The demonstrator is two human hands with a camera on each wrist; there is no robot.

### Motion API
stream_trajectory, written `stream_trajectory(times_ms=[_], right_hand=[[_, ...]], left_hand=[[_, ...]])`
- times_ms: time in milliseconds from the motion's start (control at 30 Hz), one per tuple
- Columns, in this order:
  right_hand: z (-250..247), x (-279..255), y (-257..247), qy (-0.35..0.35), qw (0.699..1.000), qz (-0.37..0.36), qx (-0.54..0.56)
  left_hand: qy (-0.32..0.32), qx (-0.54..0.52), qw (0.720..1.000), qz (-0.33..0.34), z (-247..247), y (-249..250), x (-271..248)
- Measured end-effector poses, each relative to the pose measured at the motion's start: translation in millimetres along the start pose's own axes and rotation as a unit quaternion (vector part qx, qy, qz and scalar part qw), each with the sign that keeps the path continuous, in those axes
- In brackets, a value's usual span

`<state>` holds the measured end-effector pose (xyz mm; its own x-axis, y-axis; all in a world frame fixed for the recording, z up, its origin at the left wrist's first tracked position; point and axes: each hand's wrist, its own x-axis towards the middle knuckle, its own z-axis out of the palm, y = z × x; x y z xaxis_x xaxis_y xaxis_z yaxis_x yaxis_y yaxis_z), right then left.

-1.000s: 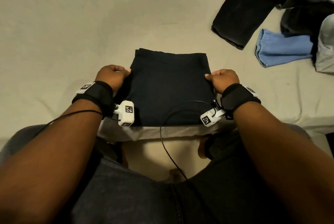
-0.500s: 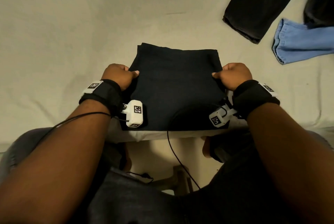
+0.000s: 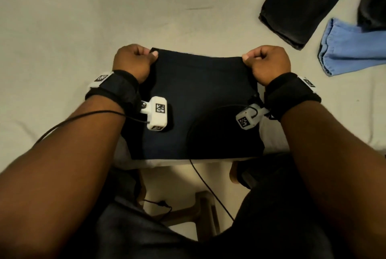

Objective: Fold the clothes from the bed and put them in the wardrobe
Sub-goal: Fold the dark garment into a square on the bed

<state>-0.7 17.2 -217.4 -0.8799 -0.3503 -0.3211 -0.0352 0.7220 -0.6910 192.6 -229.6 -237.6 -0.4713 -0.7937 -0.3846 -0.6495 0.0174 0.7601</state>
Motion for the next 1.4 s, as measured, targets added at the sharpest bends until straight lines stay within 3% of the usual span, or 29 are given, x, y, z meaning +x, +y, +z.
stream_trajectory(times_ms=[167,333,433,567,733,900,1133,1267,1400], right_hand=[[-2,3,10,-0.018,0.998,0.022,0.052],[-8,4,13,0.0,0.982,0.075,0.172],[-10,-9,13,-0.05,0.972,0.116,0.196],[-12,-27,19,-0.072,0.979,0.138,0.128],[-16,-63,22,-0.087,0.986,0.14,0.025],[-7,-86,39,-0.157,0.972,0.166,0.049],[1,-86,58,-0.156,0.98,0.068,0.108],[-14,-51,18,-0.179,0.98,0.049,0.071],[-57,-33,-67,-0.194,0.979,0.033,0.047]], left_hand=[[-0.011,-0.002,1.0,-0.02,2,-6,5],[-0.039,0.022,0.999,-0.021,3,-3,-2],[-0.066,0.05,0.996,-0.015,-2,-3,-15],[-0.108,0.102,0.989,-0.014,-14,-4,-39],[-0.13,0.144,0.979,-0.06,-23,-22,-75],[-0.166,0.135,0.974,-0.079,-18,-23,-98],[-0.142,0.087,0.984,-0.056,-2,-22,-99],[-0.117,0.051,0.989,-0.081,-5,16,-95],[-0.063,0.026,0.995,-0.067,-40,91,-94]])
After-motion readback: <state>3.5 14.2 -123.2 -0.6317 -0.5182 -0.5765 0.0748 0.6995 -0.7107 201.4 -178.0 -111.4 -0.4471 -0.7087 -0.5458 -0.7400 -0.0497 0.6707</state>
